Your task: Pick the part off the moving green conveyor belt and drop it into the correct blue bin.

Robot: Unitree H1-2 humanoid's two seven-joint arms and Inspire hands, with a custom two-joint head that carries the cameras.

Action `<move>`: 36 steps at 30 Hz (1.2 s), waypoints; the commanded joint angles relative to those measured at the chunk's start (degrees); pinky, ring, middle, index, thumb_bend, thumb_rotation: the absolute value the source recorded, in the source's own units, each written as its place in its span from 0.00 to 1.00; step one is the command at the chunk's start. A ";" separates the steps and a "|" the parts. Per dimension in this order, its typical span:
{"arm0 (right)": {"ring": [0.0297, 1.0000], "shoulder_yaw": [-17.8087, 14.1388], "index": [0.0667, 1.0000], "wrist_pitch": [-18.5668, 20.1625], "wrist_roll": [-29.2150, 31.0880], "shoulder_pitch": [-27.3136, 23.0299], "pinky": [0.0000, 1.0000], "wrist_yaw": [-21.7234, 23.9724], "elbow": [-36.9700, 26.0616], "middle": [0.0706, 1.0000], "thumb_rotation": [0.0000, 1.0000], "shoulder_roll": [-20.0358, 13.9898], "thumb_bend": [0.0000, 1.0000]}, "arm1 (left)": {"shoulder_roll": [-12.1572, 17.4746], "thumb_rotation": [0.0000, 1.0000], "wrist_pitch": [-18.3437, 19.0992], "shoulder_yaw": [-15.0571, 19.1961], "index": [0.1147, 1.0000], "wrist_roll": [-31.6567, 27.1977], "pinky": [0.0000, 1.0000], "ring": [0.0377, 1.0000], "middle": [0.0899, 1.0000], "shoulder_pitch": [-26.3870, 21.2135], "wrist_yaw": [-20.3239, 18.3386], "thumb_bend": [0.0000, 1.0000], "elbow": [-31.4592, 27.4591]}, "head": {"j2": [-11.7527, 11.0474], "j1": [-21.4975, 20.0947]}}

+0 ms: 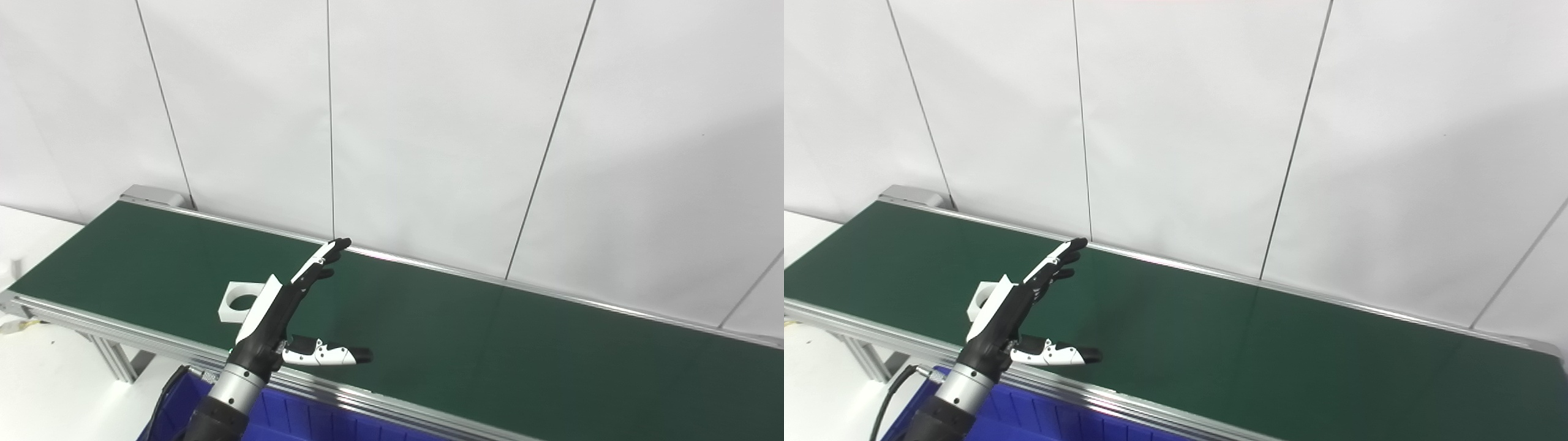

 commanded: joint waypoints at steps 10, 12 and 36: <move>0.79 0.28 0.85 -3.37 1.14 -1.14 0.72 -0.93 0.01 0.83 0.35 -0.82 0.71 | 4.90 0.21 6.60 -3.22 0.94 19.63 0.83 0.92 0.98 -5.56 0.99 0.78 0.60 | -0.20 1.33; 0.80 0.52 0.85 -3.37 1.58 -1.17 0.73 -0.82 -0.06 0.84 0.34 -1.03 0.71 | 5.61 0.21 8.11 -3.74 0.94 20.96 0.82 0.91 0.98 -6.39 0.54 0.79 0.83 | -0.12 1.38; 0.79 1.25 0.85 -3.36 1.61 -1.82 0.71 -1.80 0.52 0.83 0.33 -0.72 0.71 | 10.81 0.08 13.30 -4.33 0.95 17.66 0.84 0.91 0.97 -16.27 -0.43 0.88 16.23 | -0.62 1.38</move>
